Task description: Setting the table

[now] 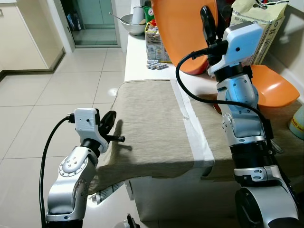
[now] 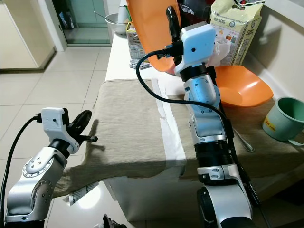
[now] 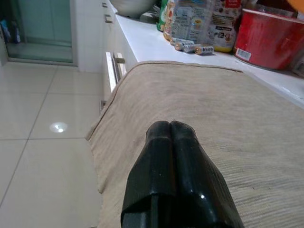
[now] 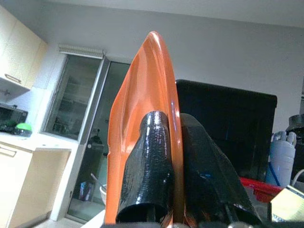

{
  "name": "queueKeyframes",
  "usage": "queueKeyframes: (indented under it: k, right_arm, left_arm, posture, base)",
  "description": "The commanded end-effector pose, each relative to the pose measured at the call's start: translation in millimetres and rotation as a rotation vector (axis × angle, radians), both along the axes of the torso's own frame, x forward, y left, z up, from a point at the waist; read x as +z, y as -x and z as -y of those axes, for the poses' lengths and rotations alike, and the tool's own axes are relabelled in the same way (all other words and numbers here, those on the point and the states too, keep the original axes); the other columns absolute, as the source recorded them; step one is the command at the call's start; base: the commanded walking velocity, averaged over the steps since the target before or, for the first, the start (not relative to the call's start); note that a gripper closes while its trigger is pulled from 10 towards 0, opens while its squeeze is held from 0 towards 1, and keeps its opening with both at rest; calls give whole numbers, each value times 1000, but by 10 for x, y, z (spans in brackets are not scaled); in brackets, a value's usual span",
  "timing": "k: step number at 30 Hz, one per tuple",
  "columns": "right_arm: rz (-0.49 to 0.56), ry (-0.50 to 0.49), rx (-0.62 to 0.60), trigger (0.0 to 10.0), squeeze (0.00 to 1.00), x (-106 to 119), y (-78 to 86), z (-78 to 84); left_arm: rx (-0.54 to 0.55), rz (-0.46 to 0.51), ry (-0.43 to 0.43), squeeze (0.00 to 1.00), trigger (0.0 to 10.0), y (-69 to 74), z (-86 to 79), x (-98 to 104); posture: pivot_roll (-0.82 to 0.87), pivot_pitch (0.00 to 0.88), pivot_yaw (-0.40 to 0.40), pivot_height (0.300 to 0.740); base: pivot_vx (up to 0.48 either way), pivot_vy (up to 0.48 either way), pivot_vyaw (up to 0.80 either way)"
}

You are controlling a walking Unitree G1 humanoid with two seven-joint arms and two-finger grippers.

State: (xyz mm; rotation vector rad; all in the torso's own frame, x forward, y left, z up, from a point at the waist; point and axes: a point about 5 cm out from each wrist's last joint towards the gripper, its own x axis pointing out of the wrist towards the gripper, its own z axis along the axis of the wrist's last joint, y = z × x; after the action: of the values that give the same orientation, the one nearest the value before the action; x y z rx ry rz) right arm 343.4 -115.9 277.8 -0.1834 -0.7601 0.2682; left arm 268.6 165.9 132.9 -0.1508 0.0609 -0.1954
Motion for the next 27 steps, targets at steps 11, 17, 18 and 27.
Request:
queueKeyframes:
  k: [11, 17, 18, 27]
  right_arm:
    - [79, 18, -24, 0, 0, 66, 21, 11]
    - [74, 23, -24, 0, 0, 34, 6, 5]
    - [70, 26, -25, 0, 0, 19, -1, 3]
    - [56, 34, -17, 0, 0, -32, -5, -20]
  left_arm:
    - [-3, 66, 7, 0, 10000, -51, 43, 127]
    - [-1, 77, 6, 0, 10000, -66, 42, 146]
    - [-2, 79, 5, 0, 10000, -72, 46, 152]
    - [-5, 101, 4, 0, 10000, -101, 59, 185]
  posture:
    - [-33, 0, 32, 727]
    - [-33, 0, 32, 727]
    - [-33, 0, 30, 727]
    - [-33, 0, 30, 727]
  base:
    - [-190, 0, 0]
    - [-480, 0, 0]
    - [-480, 0, 0]
    - [-480, 0, 0]
